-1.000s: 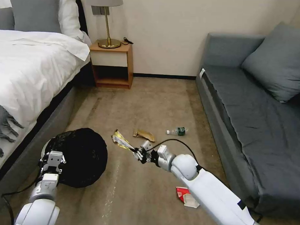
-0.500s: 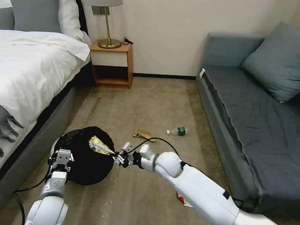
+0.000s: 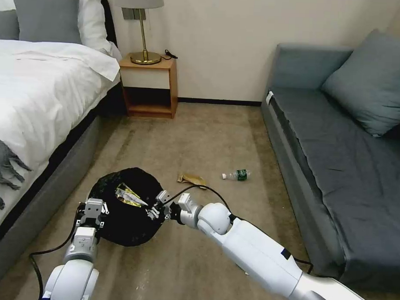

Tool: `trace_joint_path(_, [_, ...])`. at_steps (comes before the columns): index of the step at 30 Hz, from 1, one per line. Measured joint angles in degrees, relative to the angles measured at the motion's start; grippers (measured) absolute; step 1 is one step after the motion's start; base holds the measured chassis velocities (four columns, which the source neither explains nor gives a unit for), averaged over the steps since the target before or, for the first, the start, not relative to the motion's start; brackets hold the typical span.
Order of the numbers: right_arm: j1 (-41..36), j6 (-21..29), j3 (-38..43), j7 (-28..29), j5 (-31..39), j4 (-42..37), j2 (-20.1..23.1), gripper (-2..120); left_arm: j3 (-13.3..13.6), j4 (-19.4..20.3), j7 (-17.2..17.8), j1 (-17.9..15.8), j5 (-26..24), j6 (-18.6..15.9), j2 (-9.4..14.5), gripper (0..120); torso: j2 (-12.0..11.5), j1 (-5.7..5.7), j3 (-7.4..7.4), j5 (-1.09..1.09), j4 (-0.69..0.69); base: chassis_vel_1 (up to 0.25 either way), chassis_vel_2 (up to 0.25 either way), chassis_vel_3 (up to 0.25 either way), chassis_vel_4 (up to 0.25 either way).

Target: Pick up the trash bin, then pick up the garbage on the floor and place it into the trash bin.

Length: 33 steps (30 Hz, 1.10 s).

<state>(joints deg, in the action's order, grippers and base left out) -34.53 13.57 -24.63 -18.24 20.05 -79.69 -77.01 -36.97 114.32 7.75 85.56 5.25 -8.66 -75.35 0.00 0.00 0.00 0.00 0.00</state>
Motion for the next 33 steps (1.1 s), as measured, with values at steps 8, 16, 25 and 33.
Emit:
trace_joint_path(8, [-0.2, -0.5, 0.0, 1.0, -0.1, -0.4, 0.0, 31, 0.2, -0.6, -0.1, -0.6, 0.1, 0.0, 0.0, 2, 0.0, 0.0, 0.0, 0.0, 0.0, 0.0, 0.0, 0.0, 0.0])
trace_joint_path(16, [-1.6, -0.6, 2.2, 1.3, -0.1, -3.7, 1.7, 64, 0.6, -1.4, -0.1, -1.1, 0.9, 0.1, -0.3, 2, 0.0, 0.0, 0.0, 0.0, 0.0, 0.0, 0.0, 0.0, 0.0])
trace_joint_path(25, [-4.1, -1.1, 5.8, 1.3, -0.5, -6.5, 5.7, 99, 0.3, -2.1, -0.1, -1.0, 1.1, 0.7, -0.2, 2, 0.0, 0.0, 0.0, 0.0, -0.01, 0.0, 0.0, 0.0, 0.0])
trace_joint_path(33, [-6.1, -0.9, 7.8, 1.1, -2.6, -8.2, 8.9, 100, -0.1, -2.7, -0.1, -0.9, 1.0, 1.3, -0.2, 2, 0.0, 0.0, 0.0, 0.02, 0.01, 0.0, 0.0, 0.0, 0.0])
